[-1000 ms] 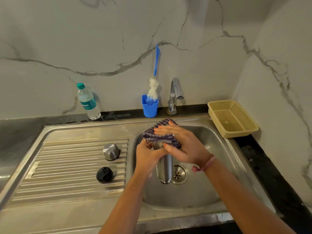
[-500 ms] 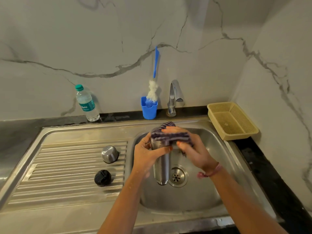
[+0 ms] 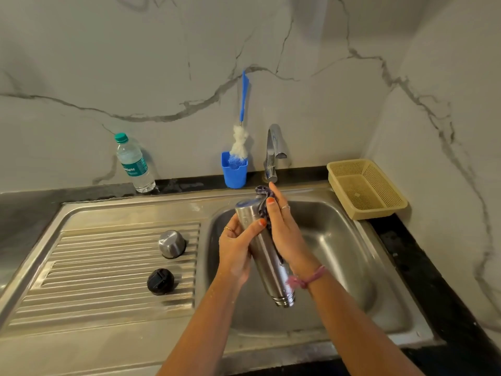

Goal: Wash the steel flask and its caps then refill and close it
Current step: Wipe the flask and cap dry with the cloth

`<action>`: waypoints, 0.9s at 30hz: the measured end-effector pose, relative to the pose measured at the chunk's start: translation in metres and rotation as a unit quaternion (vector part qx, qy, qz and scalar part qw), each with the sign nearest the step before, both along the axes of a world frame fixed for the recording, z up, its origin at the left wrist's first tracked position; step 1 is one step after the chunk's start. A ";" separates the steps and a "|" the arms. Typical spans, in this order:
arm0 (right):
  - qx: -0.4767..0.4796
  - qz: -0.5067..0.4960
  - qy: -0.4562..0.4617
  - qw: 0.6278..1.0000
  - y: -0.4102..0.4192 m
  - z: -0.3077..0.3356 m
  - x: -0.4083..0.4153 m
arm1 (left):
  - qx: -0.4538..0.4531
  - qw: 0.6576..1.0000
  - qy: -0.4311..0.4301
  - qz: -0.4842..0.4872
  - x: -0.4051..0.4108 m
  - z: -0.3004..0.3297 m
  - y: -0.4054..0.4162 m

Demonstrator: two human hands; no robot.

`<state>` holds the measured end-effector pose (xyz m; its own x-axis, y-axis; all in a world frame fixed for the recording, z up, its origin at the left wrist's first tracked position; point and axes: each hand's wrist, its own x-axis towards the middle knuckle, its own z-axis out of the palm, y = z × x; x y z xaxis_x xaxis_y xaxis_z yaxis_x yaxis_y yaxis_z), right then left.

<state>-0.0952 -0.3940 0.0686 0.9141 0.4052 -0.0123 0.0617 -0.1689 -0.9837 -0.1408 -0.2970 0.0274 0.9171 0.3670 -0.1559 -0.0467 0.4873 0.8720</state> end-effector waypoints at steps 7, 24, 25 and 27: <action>-0.185 -0.111 -0.235 0.948 -0.013 -0.048 -0.025 | -0.064 0.997 -0.026 0.039 0.013 0.021 0.013; -0.157 -0.130 -0.252 0.946 0.001 0.007 0.011 | -0.065 0.997 -0.040 -0.023 0.020 0.005 -0.018; -0.171 -0.125 -0.255 0.943 -0.005 -0.003 0.005 | -0.070 0.997 -0.038 -0.016 0.021 0.005 -0.017; -0.202 -0.113 -0.248 0.941 -0.022 -0.028 -0.011 | -0.082 0.996 -0.017 0.007 0.020 0.005 -0.013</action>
